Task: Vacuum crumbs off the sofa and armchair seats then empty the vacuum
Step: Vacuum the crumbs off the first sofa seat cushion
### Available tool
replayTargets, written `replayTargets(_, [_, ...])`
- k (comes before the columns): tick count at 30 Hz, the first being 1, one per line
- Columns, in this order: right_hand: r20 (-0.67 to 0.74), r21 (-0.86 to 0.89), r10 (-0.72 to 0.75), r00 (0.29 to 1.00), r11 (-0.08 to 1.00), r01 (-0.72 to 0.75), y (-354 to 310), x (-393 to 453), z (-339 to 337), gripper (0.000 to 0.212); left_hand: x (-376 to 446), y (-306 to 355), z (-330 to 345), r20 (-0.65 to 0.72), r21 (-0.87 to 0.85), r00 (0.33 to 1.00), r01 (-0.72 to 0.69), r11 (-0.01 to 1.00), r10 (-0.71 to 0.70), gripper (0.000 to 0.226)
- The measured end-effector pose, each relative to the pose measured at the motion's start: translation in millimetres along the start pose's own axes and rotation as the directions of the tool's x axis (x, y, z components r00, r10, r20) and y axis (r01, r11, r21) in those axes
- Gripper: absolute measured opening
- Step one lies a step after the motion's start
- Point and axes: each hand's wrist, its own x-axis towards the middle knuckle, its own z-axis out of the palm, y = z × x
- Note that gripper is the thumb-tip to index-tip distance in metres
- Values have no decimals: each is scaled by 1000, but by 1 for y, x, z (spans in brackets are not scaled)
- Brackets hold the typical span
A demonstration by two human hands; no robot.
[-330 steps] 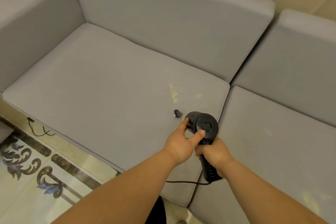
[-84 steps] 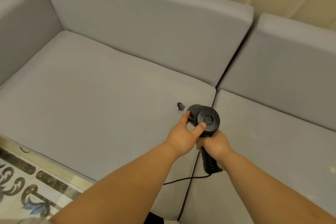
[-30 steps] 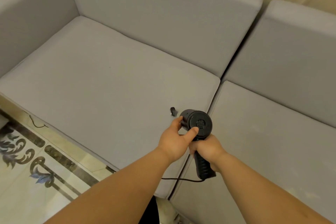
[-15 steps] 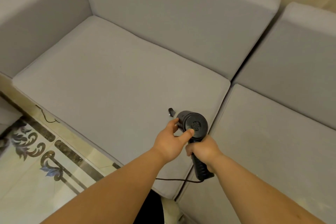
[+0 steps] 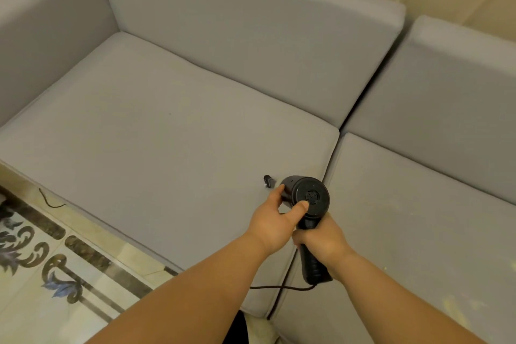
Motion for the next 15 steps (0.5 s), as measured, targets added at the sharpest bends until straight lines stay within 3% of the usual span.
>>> replayTargets(5, [-44, 85, -45, 998, 995, 49, -20, -4, 4, 47, 10, 13, -18, -15, -10, 1000, -17, 1000, 17, 49])
replayTargets(9, [-23, 93, -77, 997, 992, 79, -46, 14, 11, 46, 26, 26, -39, -30, -13, 999, -39, 999, 39, 67])
replayTargets(15, [-2, -2, -106, 994, 994, 106, -63, 45, 30, 44, 58, 24, -67, -2, 20, 1000, -12, 1000, 12, 66])
